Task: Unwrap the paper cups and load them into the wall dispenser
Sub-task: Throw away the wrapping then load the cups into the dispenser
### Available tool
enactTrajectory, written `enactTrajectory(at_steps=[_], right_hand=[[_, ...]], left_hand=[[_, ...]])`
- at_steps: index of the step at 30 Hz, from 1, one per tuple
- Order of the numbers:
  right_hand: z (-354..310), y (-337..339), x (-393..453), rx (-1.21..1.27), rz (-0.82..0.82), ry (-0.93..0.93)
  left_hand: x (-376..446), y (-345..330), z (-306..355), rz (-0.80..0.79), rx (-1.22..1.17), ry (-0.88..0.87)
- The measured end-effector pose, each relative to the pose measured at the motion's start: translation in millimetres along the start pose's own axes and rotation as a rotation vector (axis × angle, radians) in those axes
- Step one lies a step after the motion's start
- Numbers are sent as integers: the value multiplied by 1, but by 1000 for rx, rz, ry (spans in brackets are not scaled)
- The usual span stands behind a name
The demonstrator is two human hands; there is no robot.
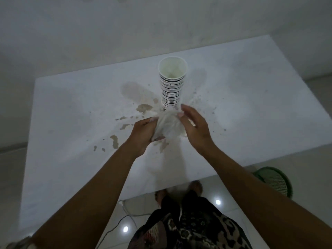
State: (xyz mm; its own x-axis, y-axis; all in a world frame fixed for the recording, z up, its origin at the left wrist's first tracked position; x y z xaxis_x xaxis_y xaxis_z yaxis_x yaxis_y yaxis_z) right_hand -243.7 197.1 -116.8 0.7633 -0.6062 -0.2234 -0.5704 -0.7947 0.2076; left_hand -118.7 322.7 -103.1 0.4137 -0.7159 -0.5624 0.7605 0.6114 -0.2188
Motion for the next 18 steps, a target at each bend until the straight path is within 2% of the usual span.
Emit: enactTrajectory(at_steps=[2,4,6,8,11,13,15,18], right_hand=[[0,7,-21,159,-101,-47],[1,17,-35,235,-125,-97],[3,33,-48,204,-57,-113],[8,53,-59,173,52,-120],[20,89,-79,59,216,-135],[27,113,-97,12,272,-139],[36,139,-119,50,278,-125],[56,179,-156,161,197,-98]], left_hand=[[-3,-17,-2,-56,-1,-16],[-5,-34,-5,-80,75,-41],[-8,-56,-10,-63,144,-29],[-11,-81,-14,-69,113,-14],[-20,-123,-23,-181,-22,-30],[-26,-154,-34,-229,84,-69],[-32,-190,-48,-217,238,-128],[-41,-243,-66,-126,290,-134]])
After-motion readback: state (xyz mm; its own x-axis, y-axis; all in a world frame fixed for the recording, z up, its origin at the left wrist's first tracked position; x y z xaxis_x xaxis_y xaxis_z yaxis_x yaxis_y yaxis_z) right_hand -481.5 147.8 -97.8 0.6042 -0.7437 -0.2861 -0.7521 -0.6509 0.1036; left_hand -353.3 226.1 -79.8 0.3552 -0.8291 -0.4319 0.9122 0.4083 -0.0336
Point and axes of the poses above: each hand's wrist, its own x-axis towards the middle knuckle, its own y-axis out of the back of the hand, z = x × y, the point moved 1 cm from there along x, towards the middle knuckle, and after that the axes turned 11 degrees about -z, right-handed, at the moved point
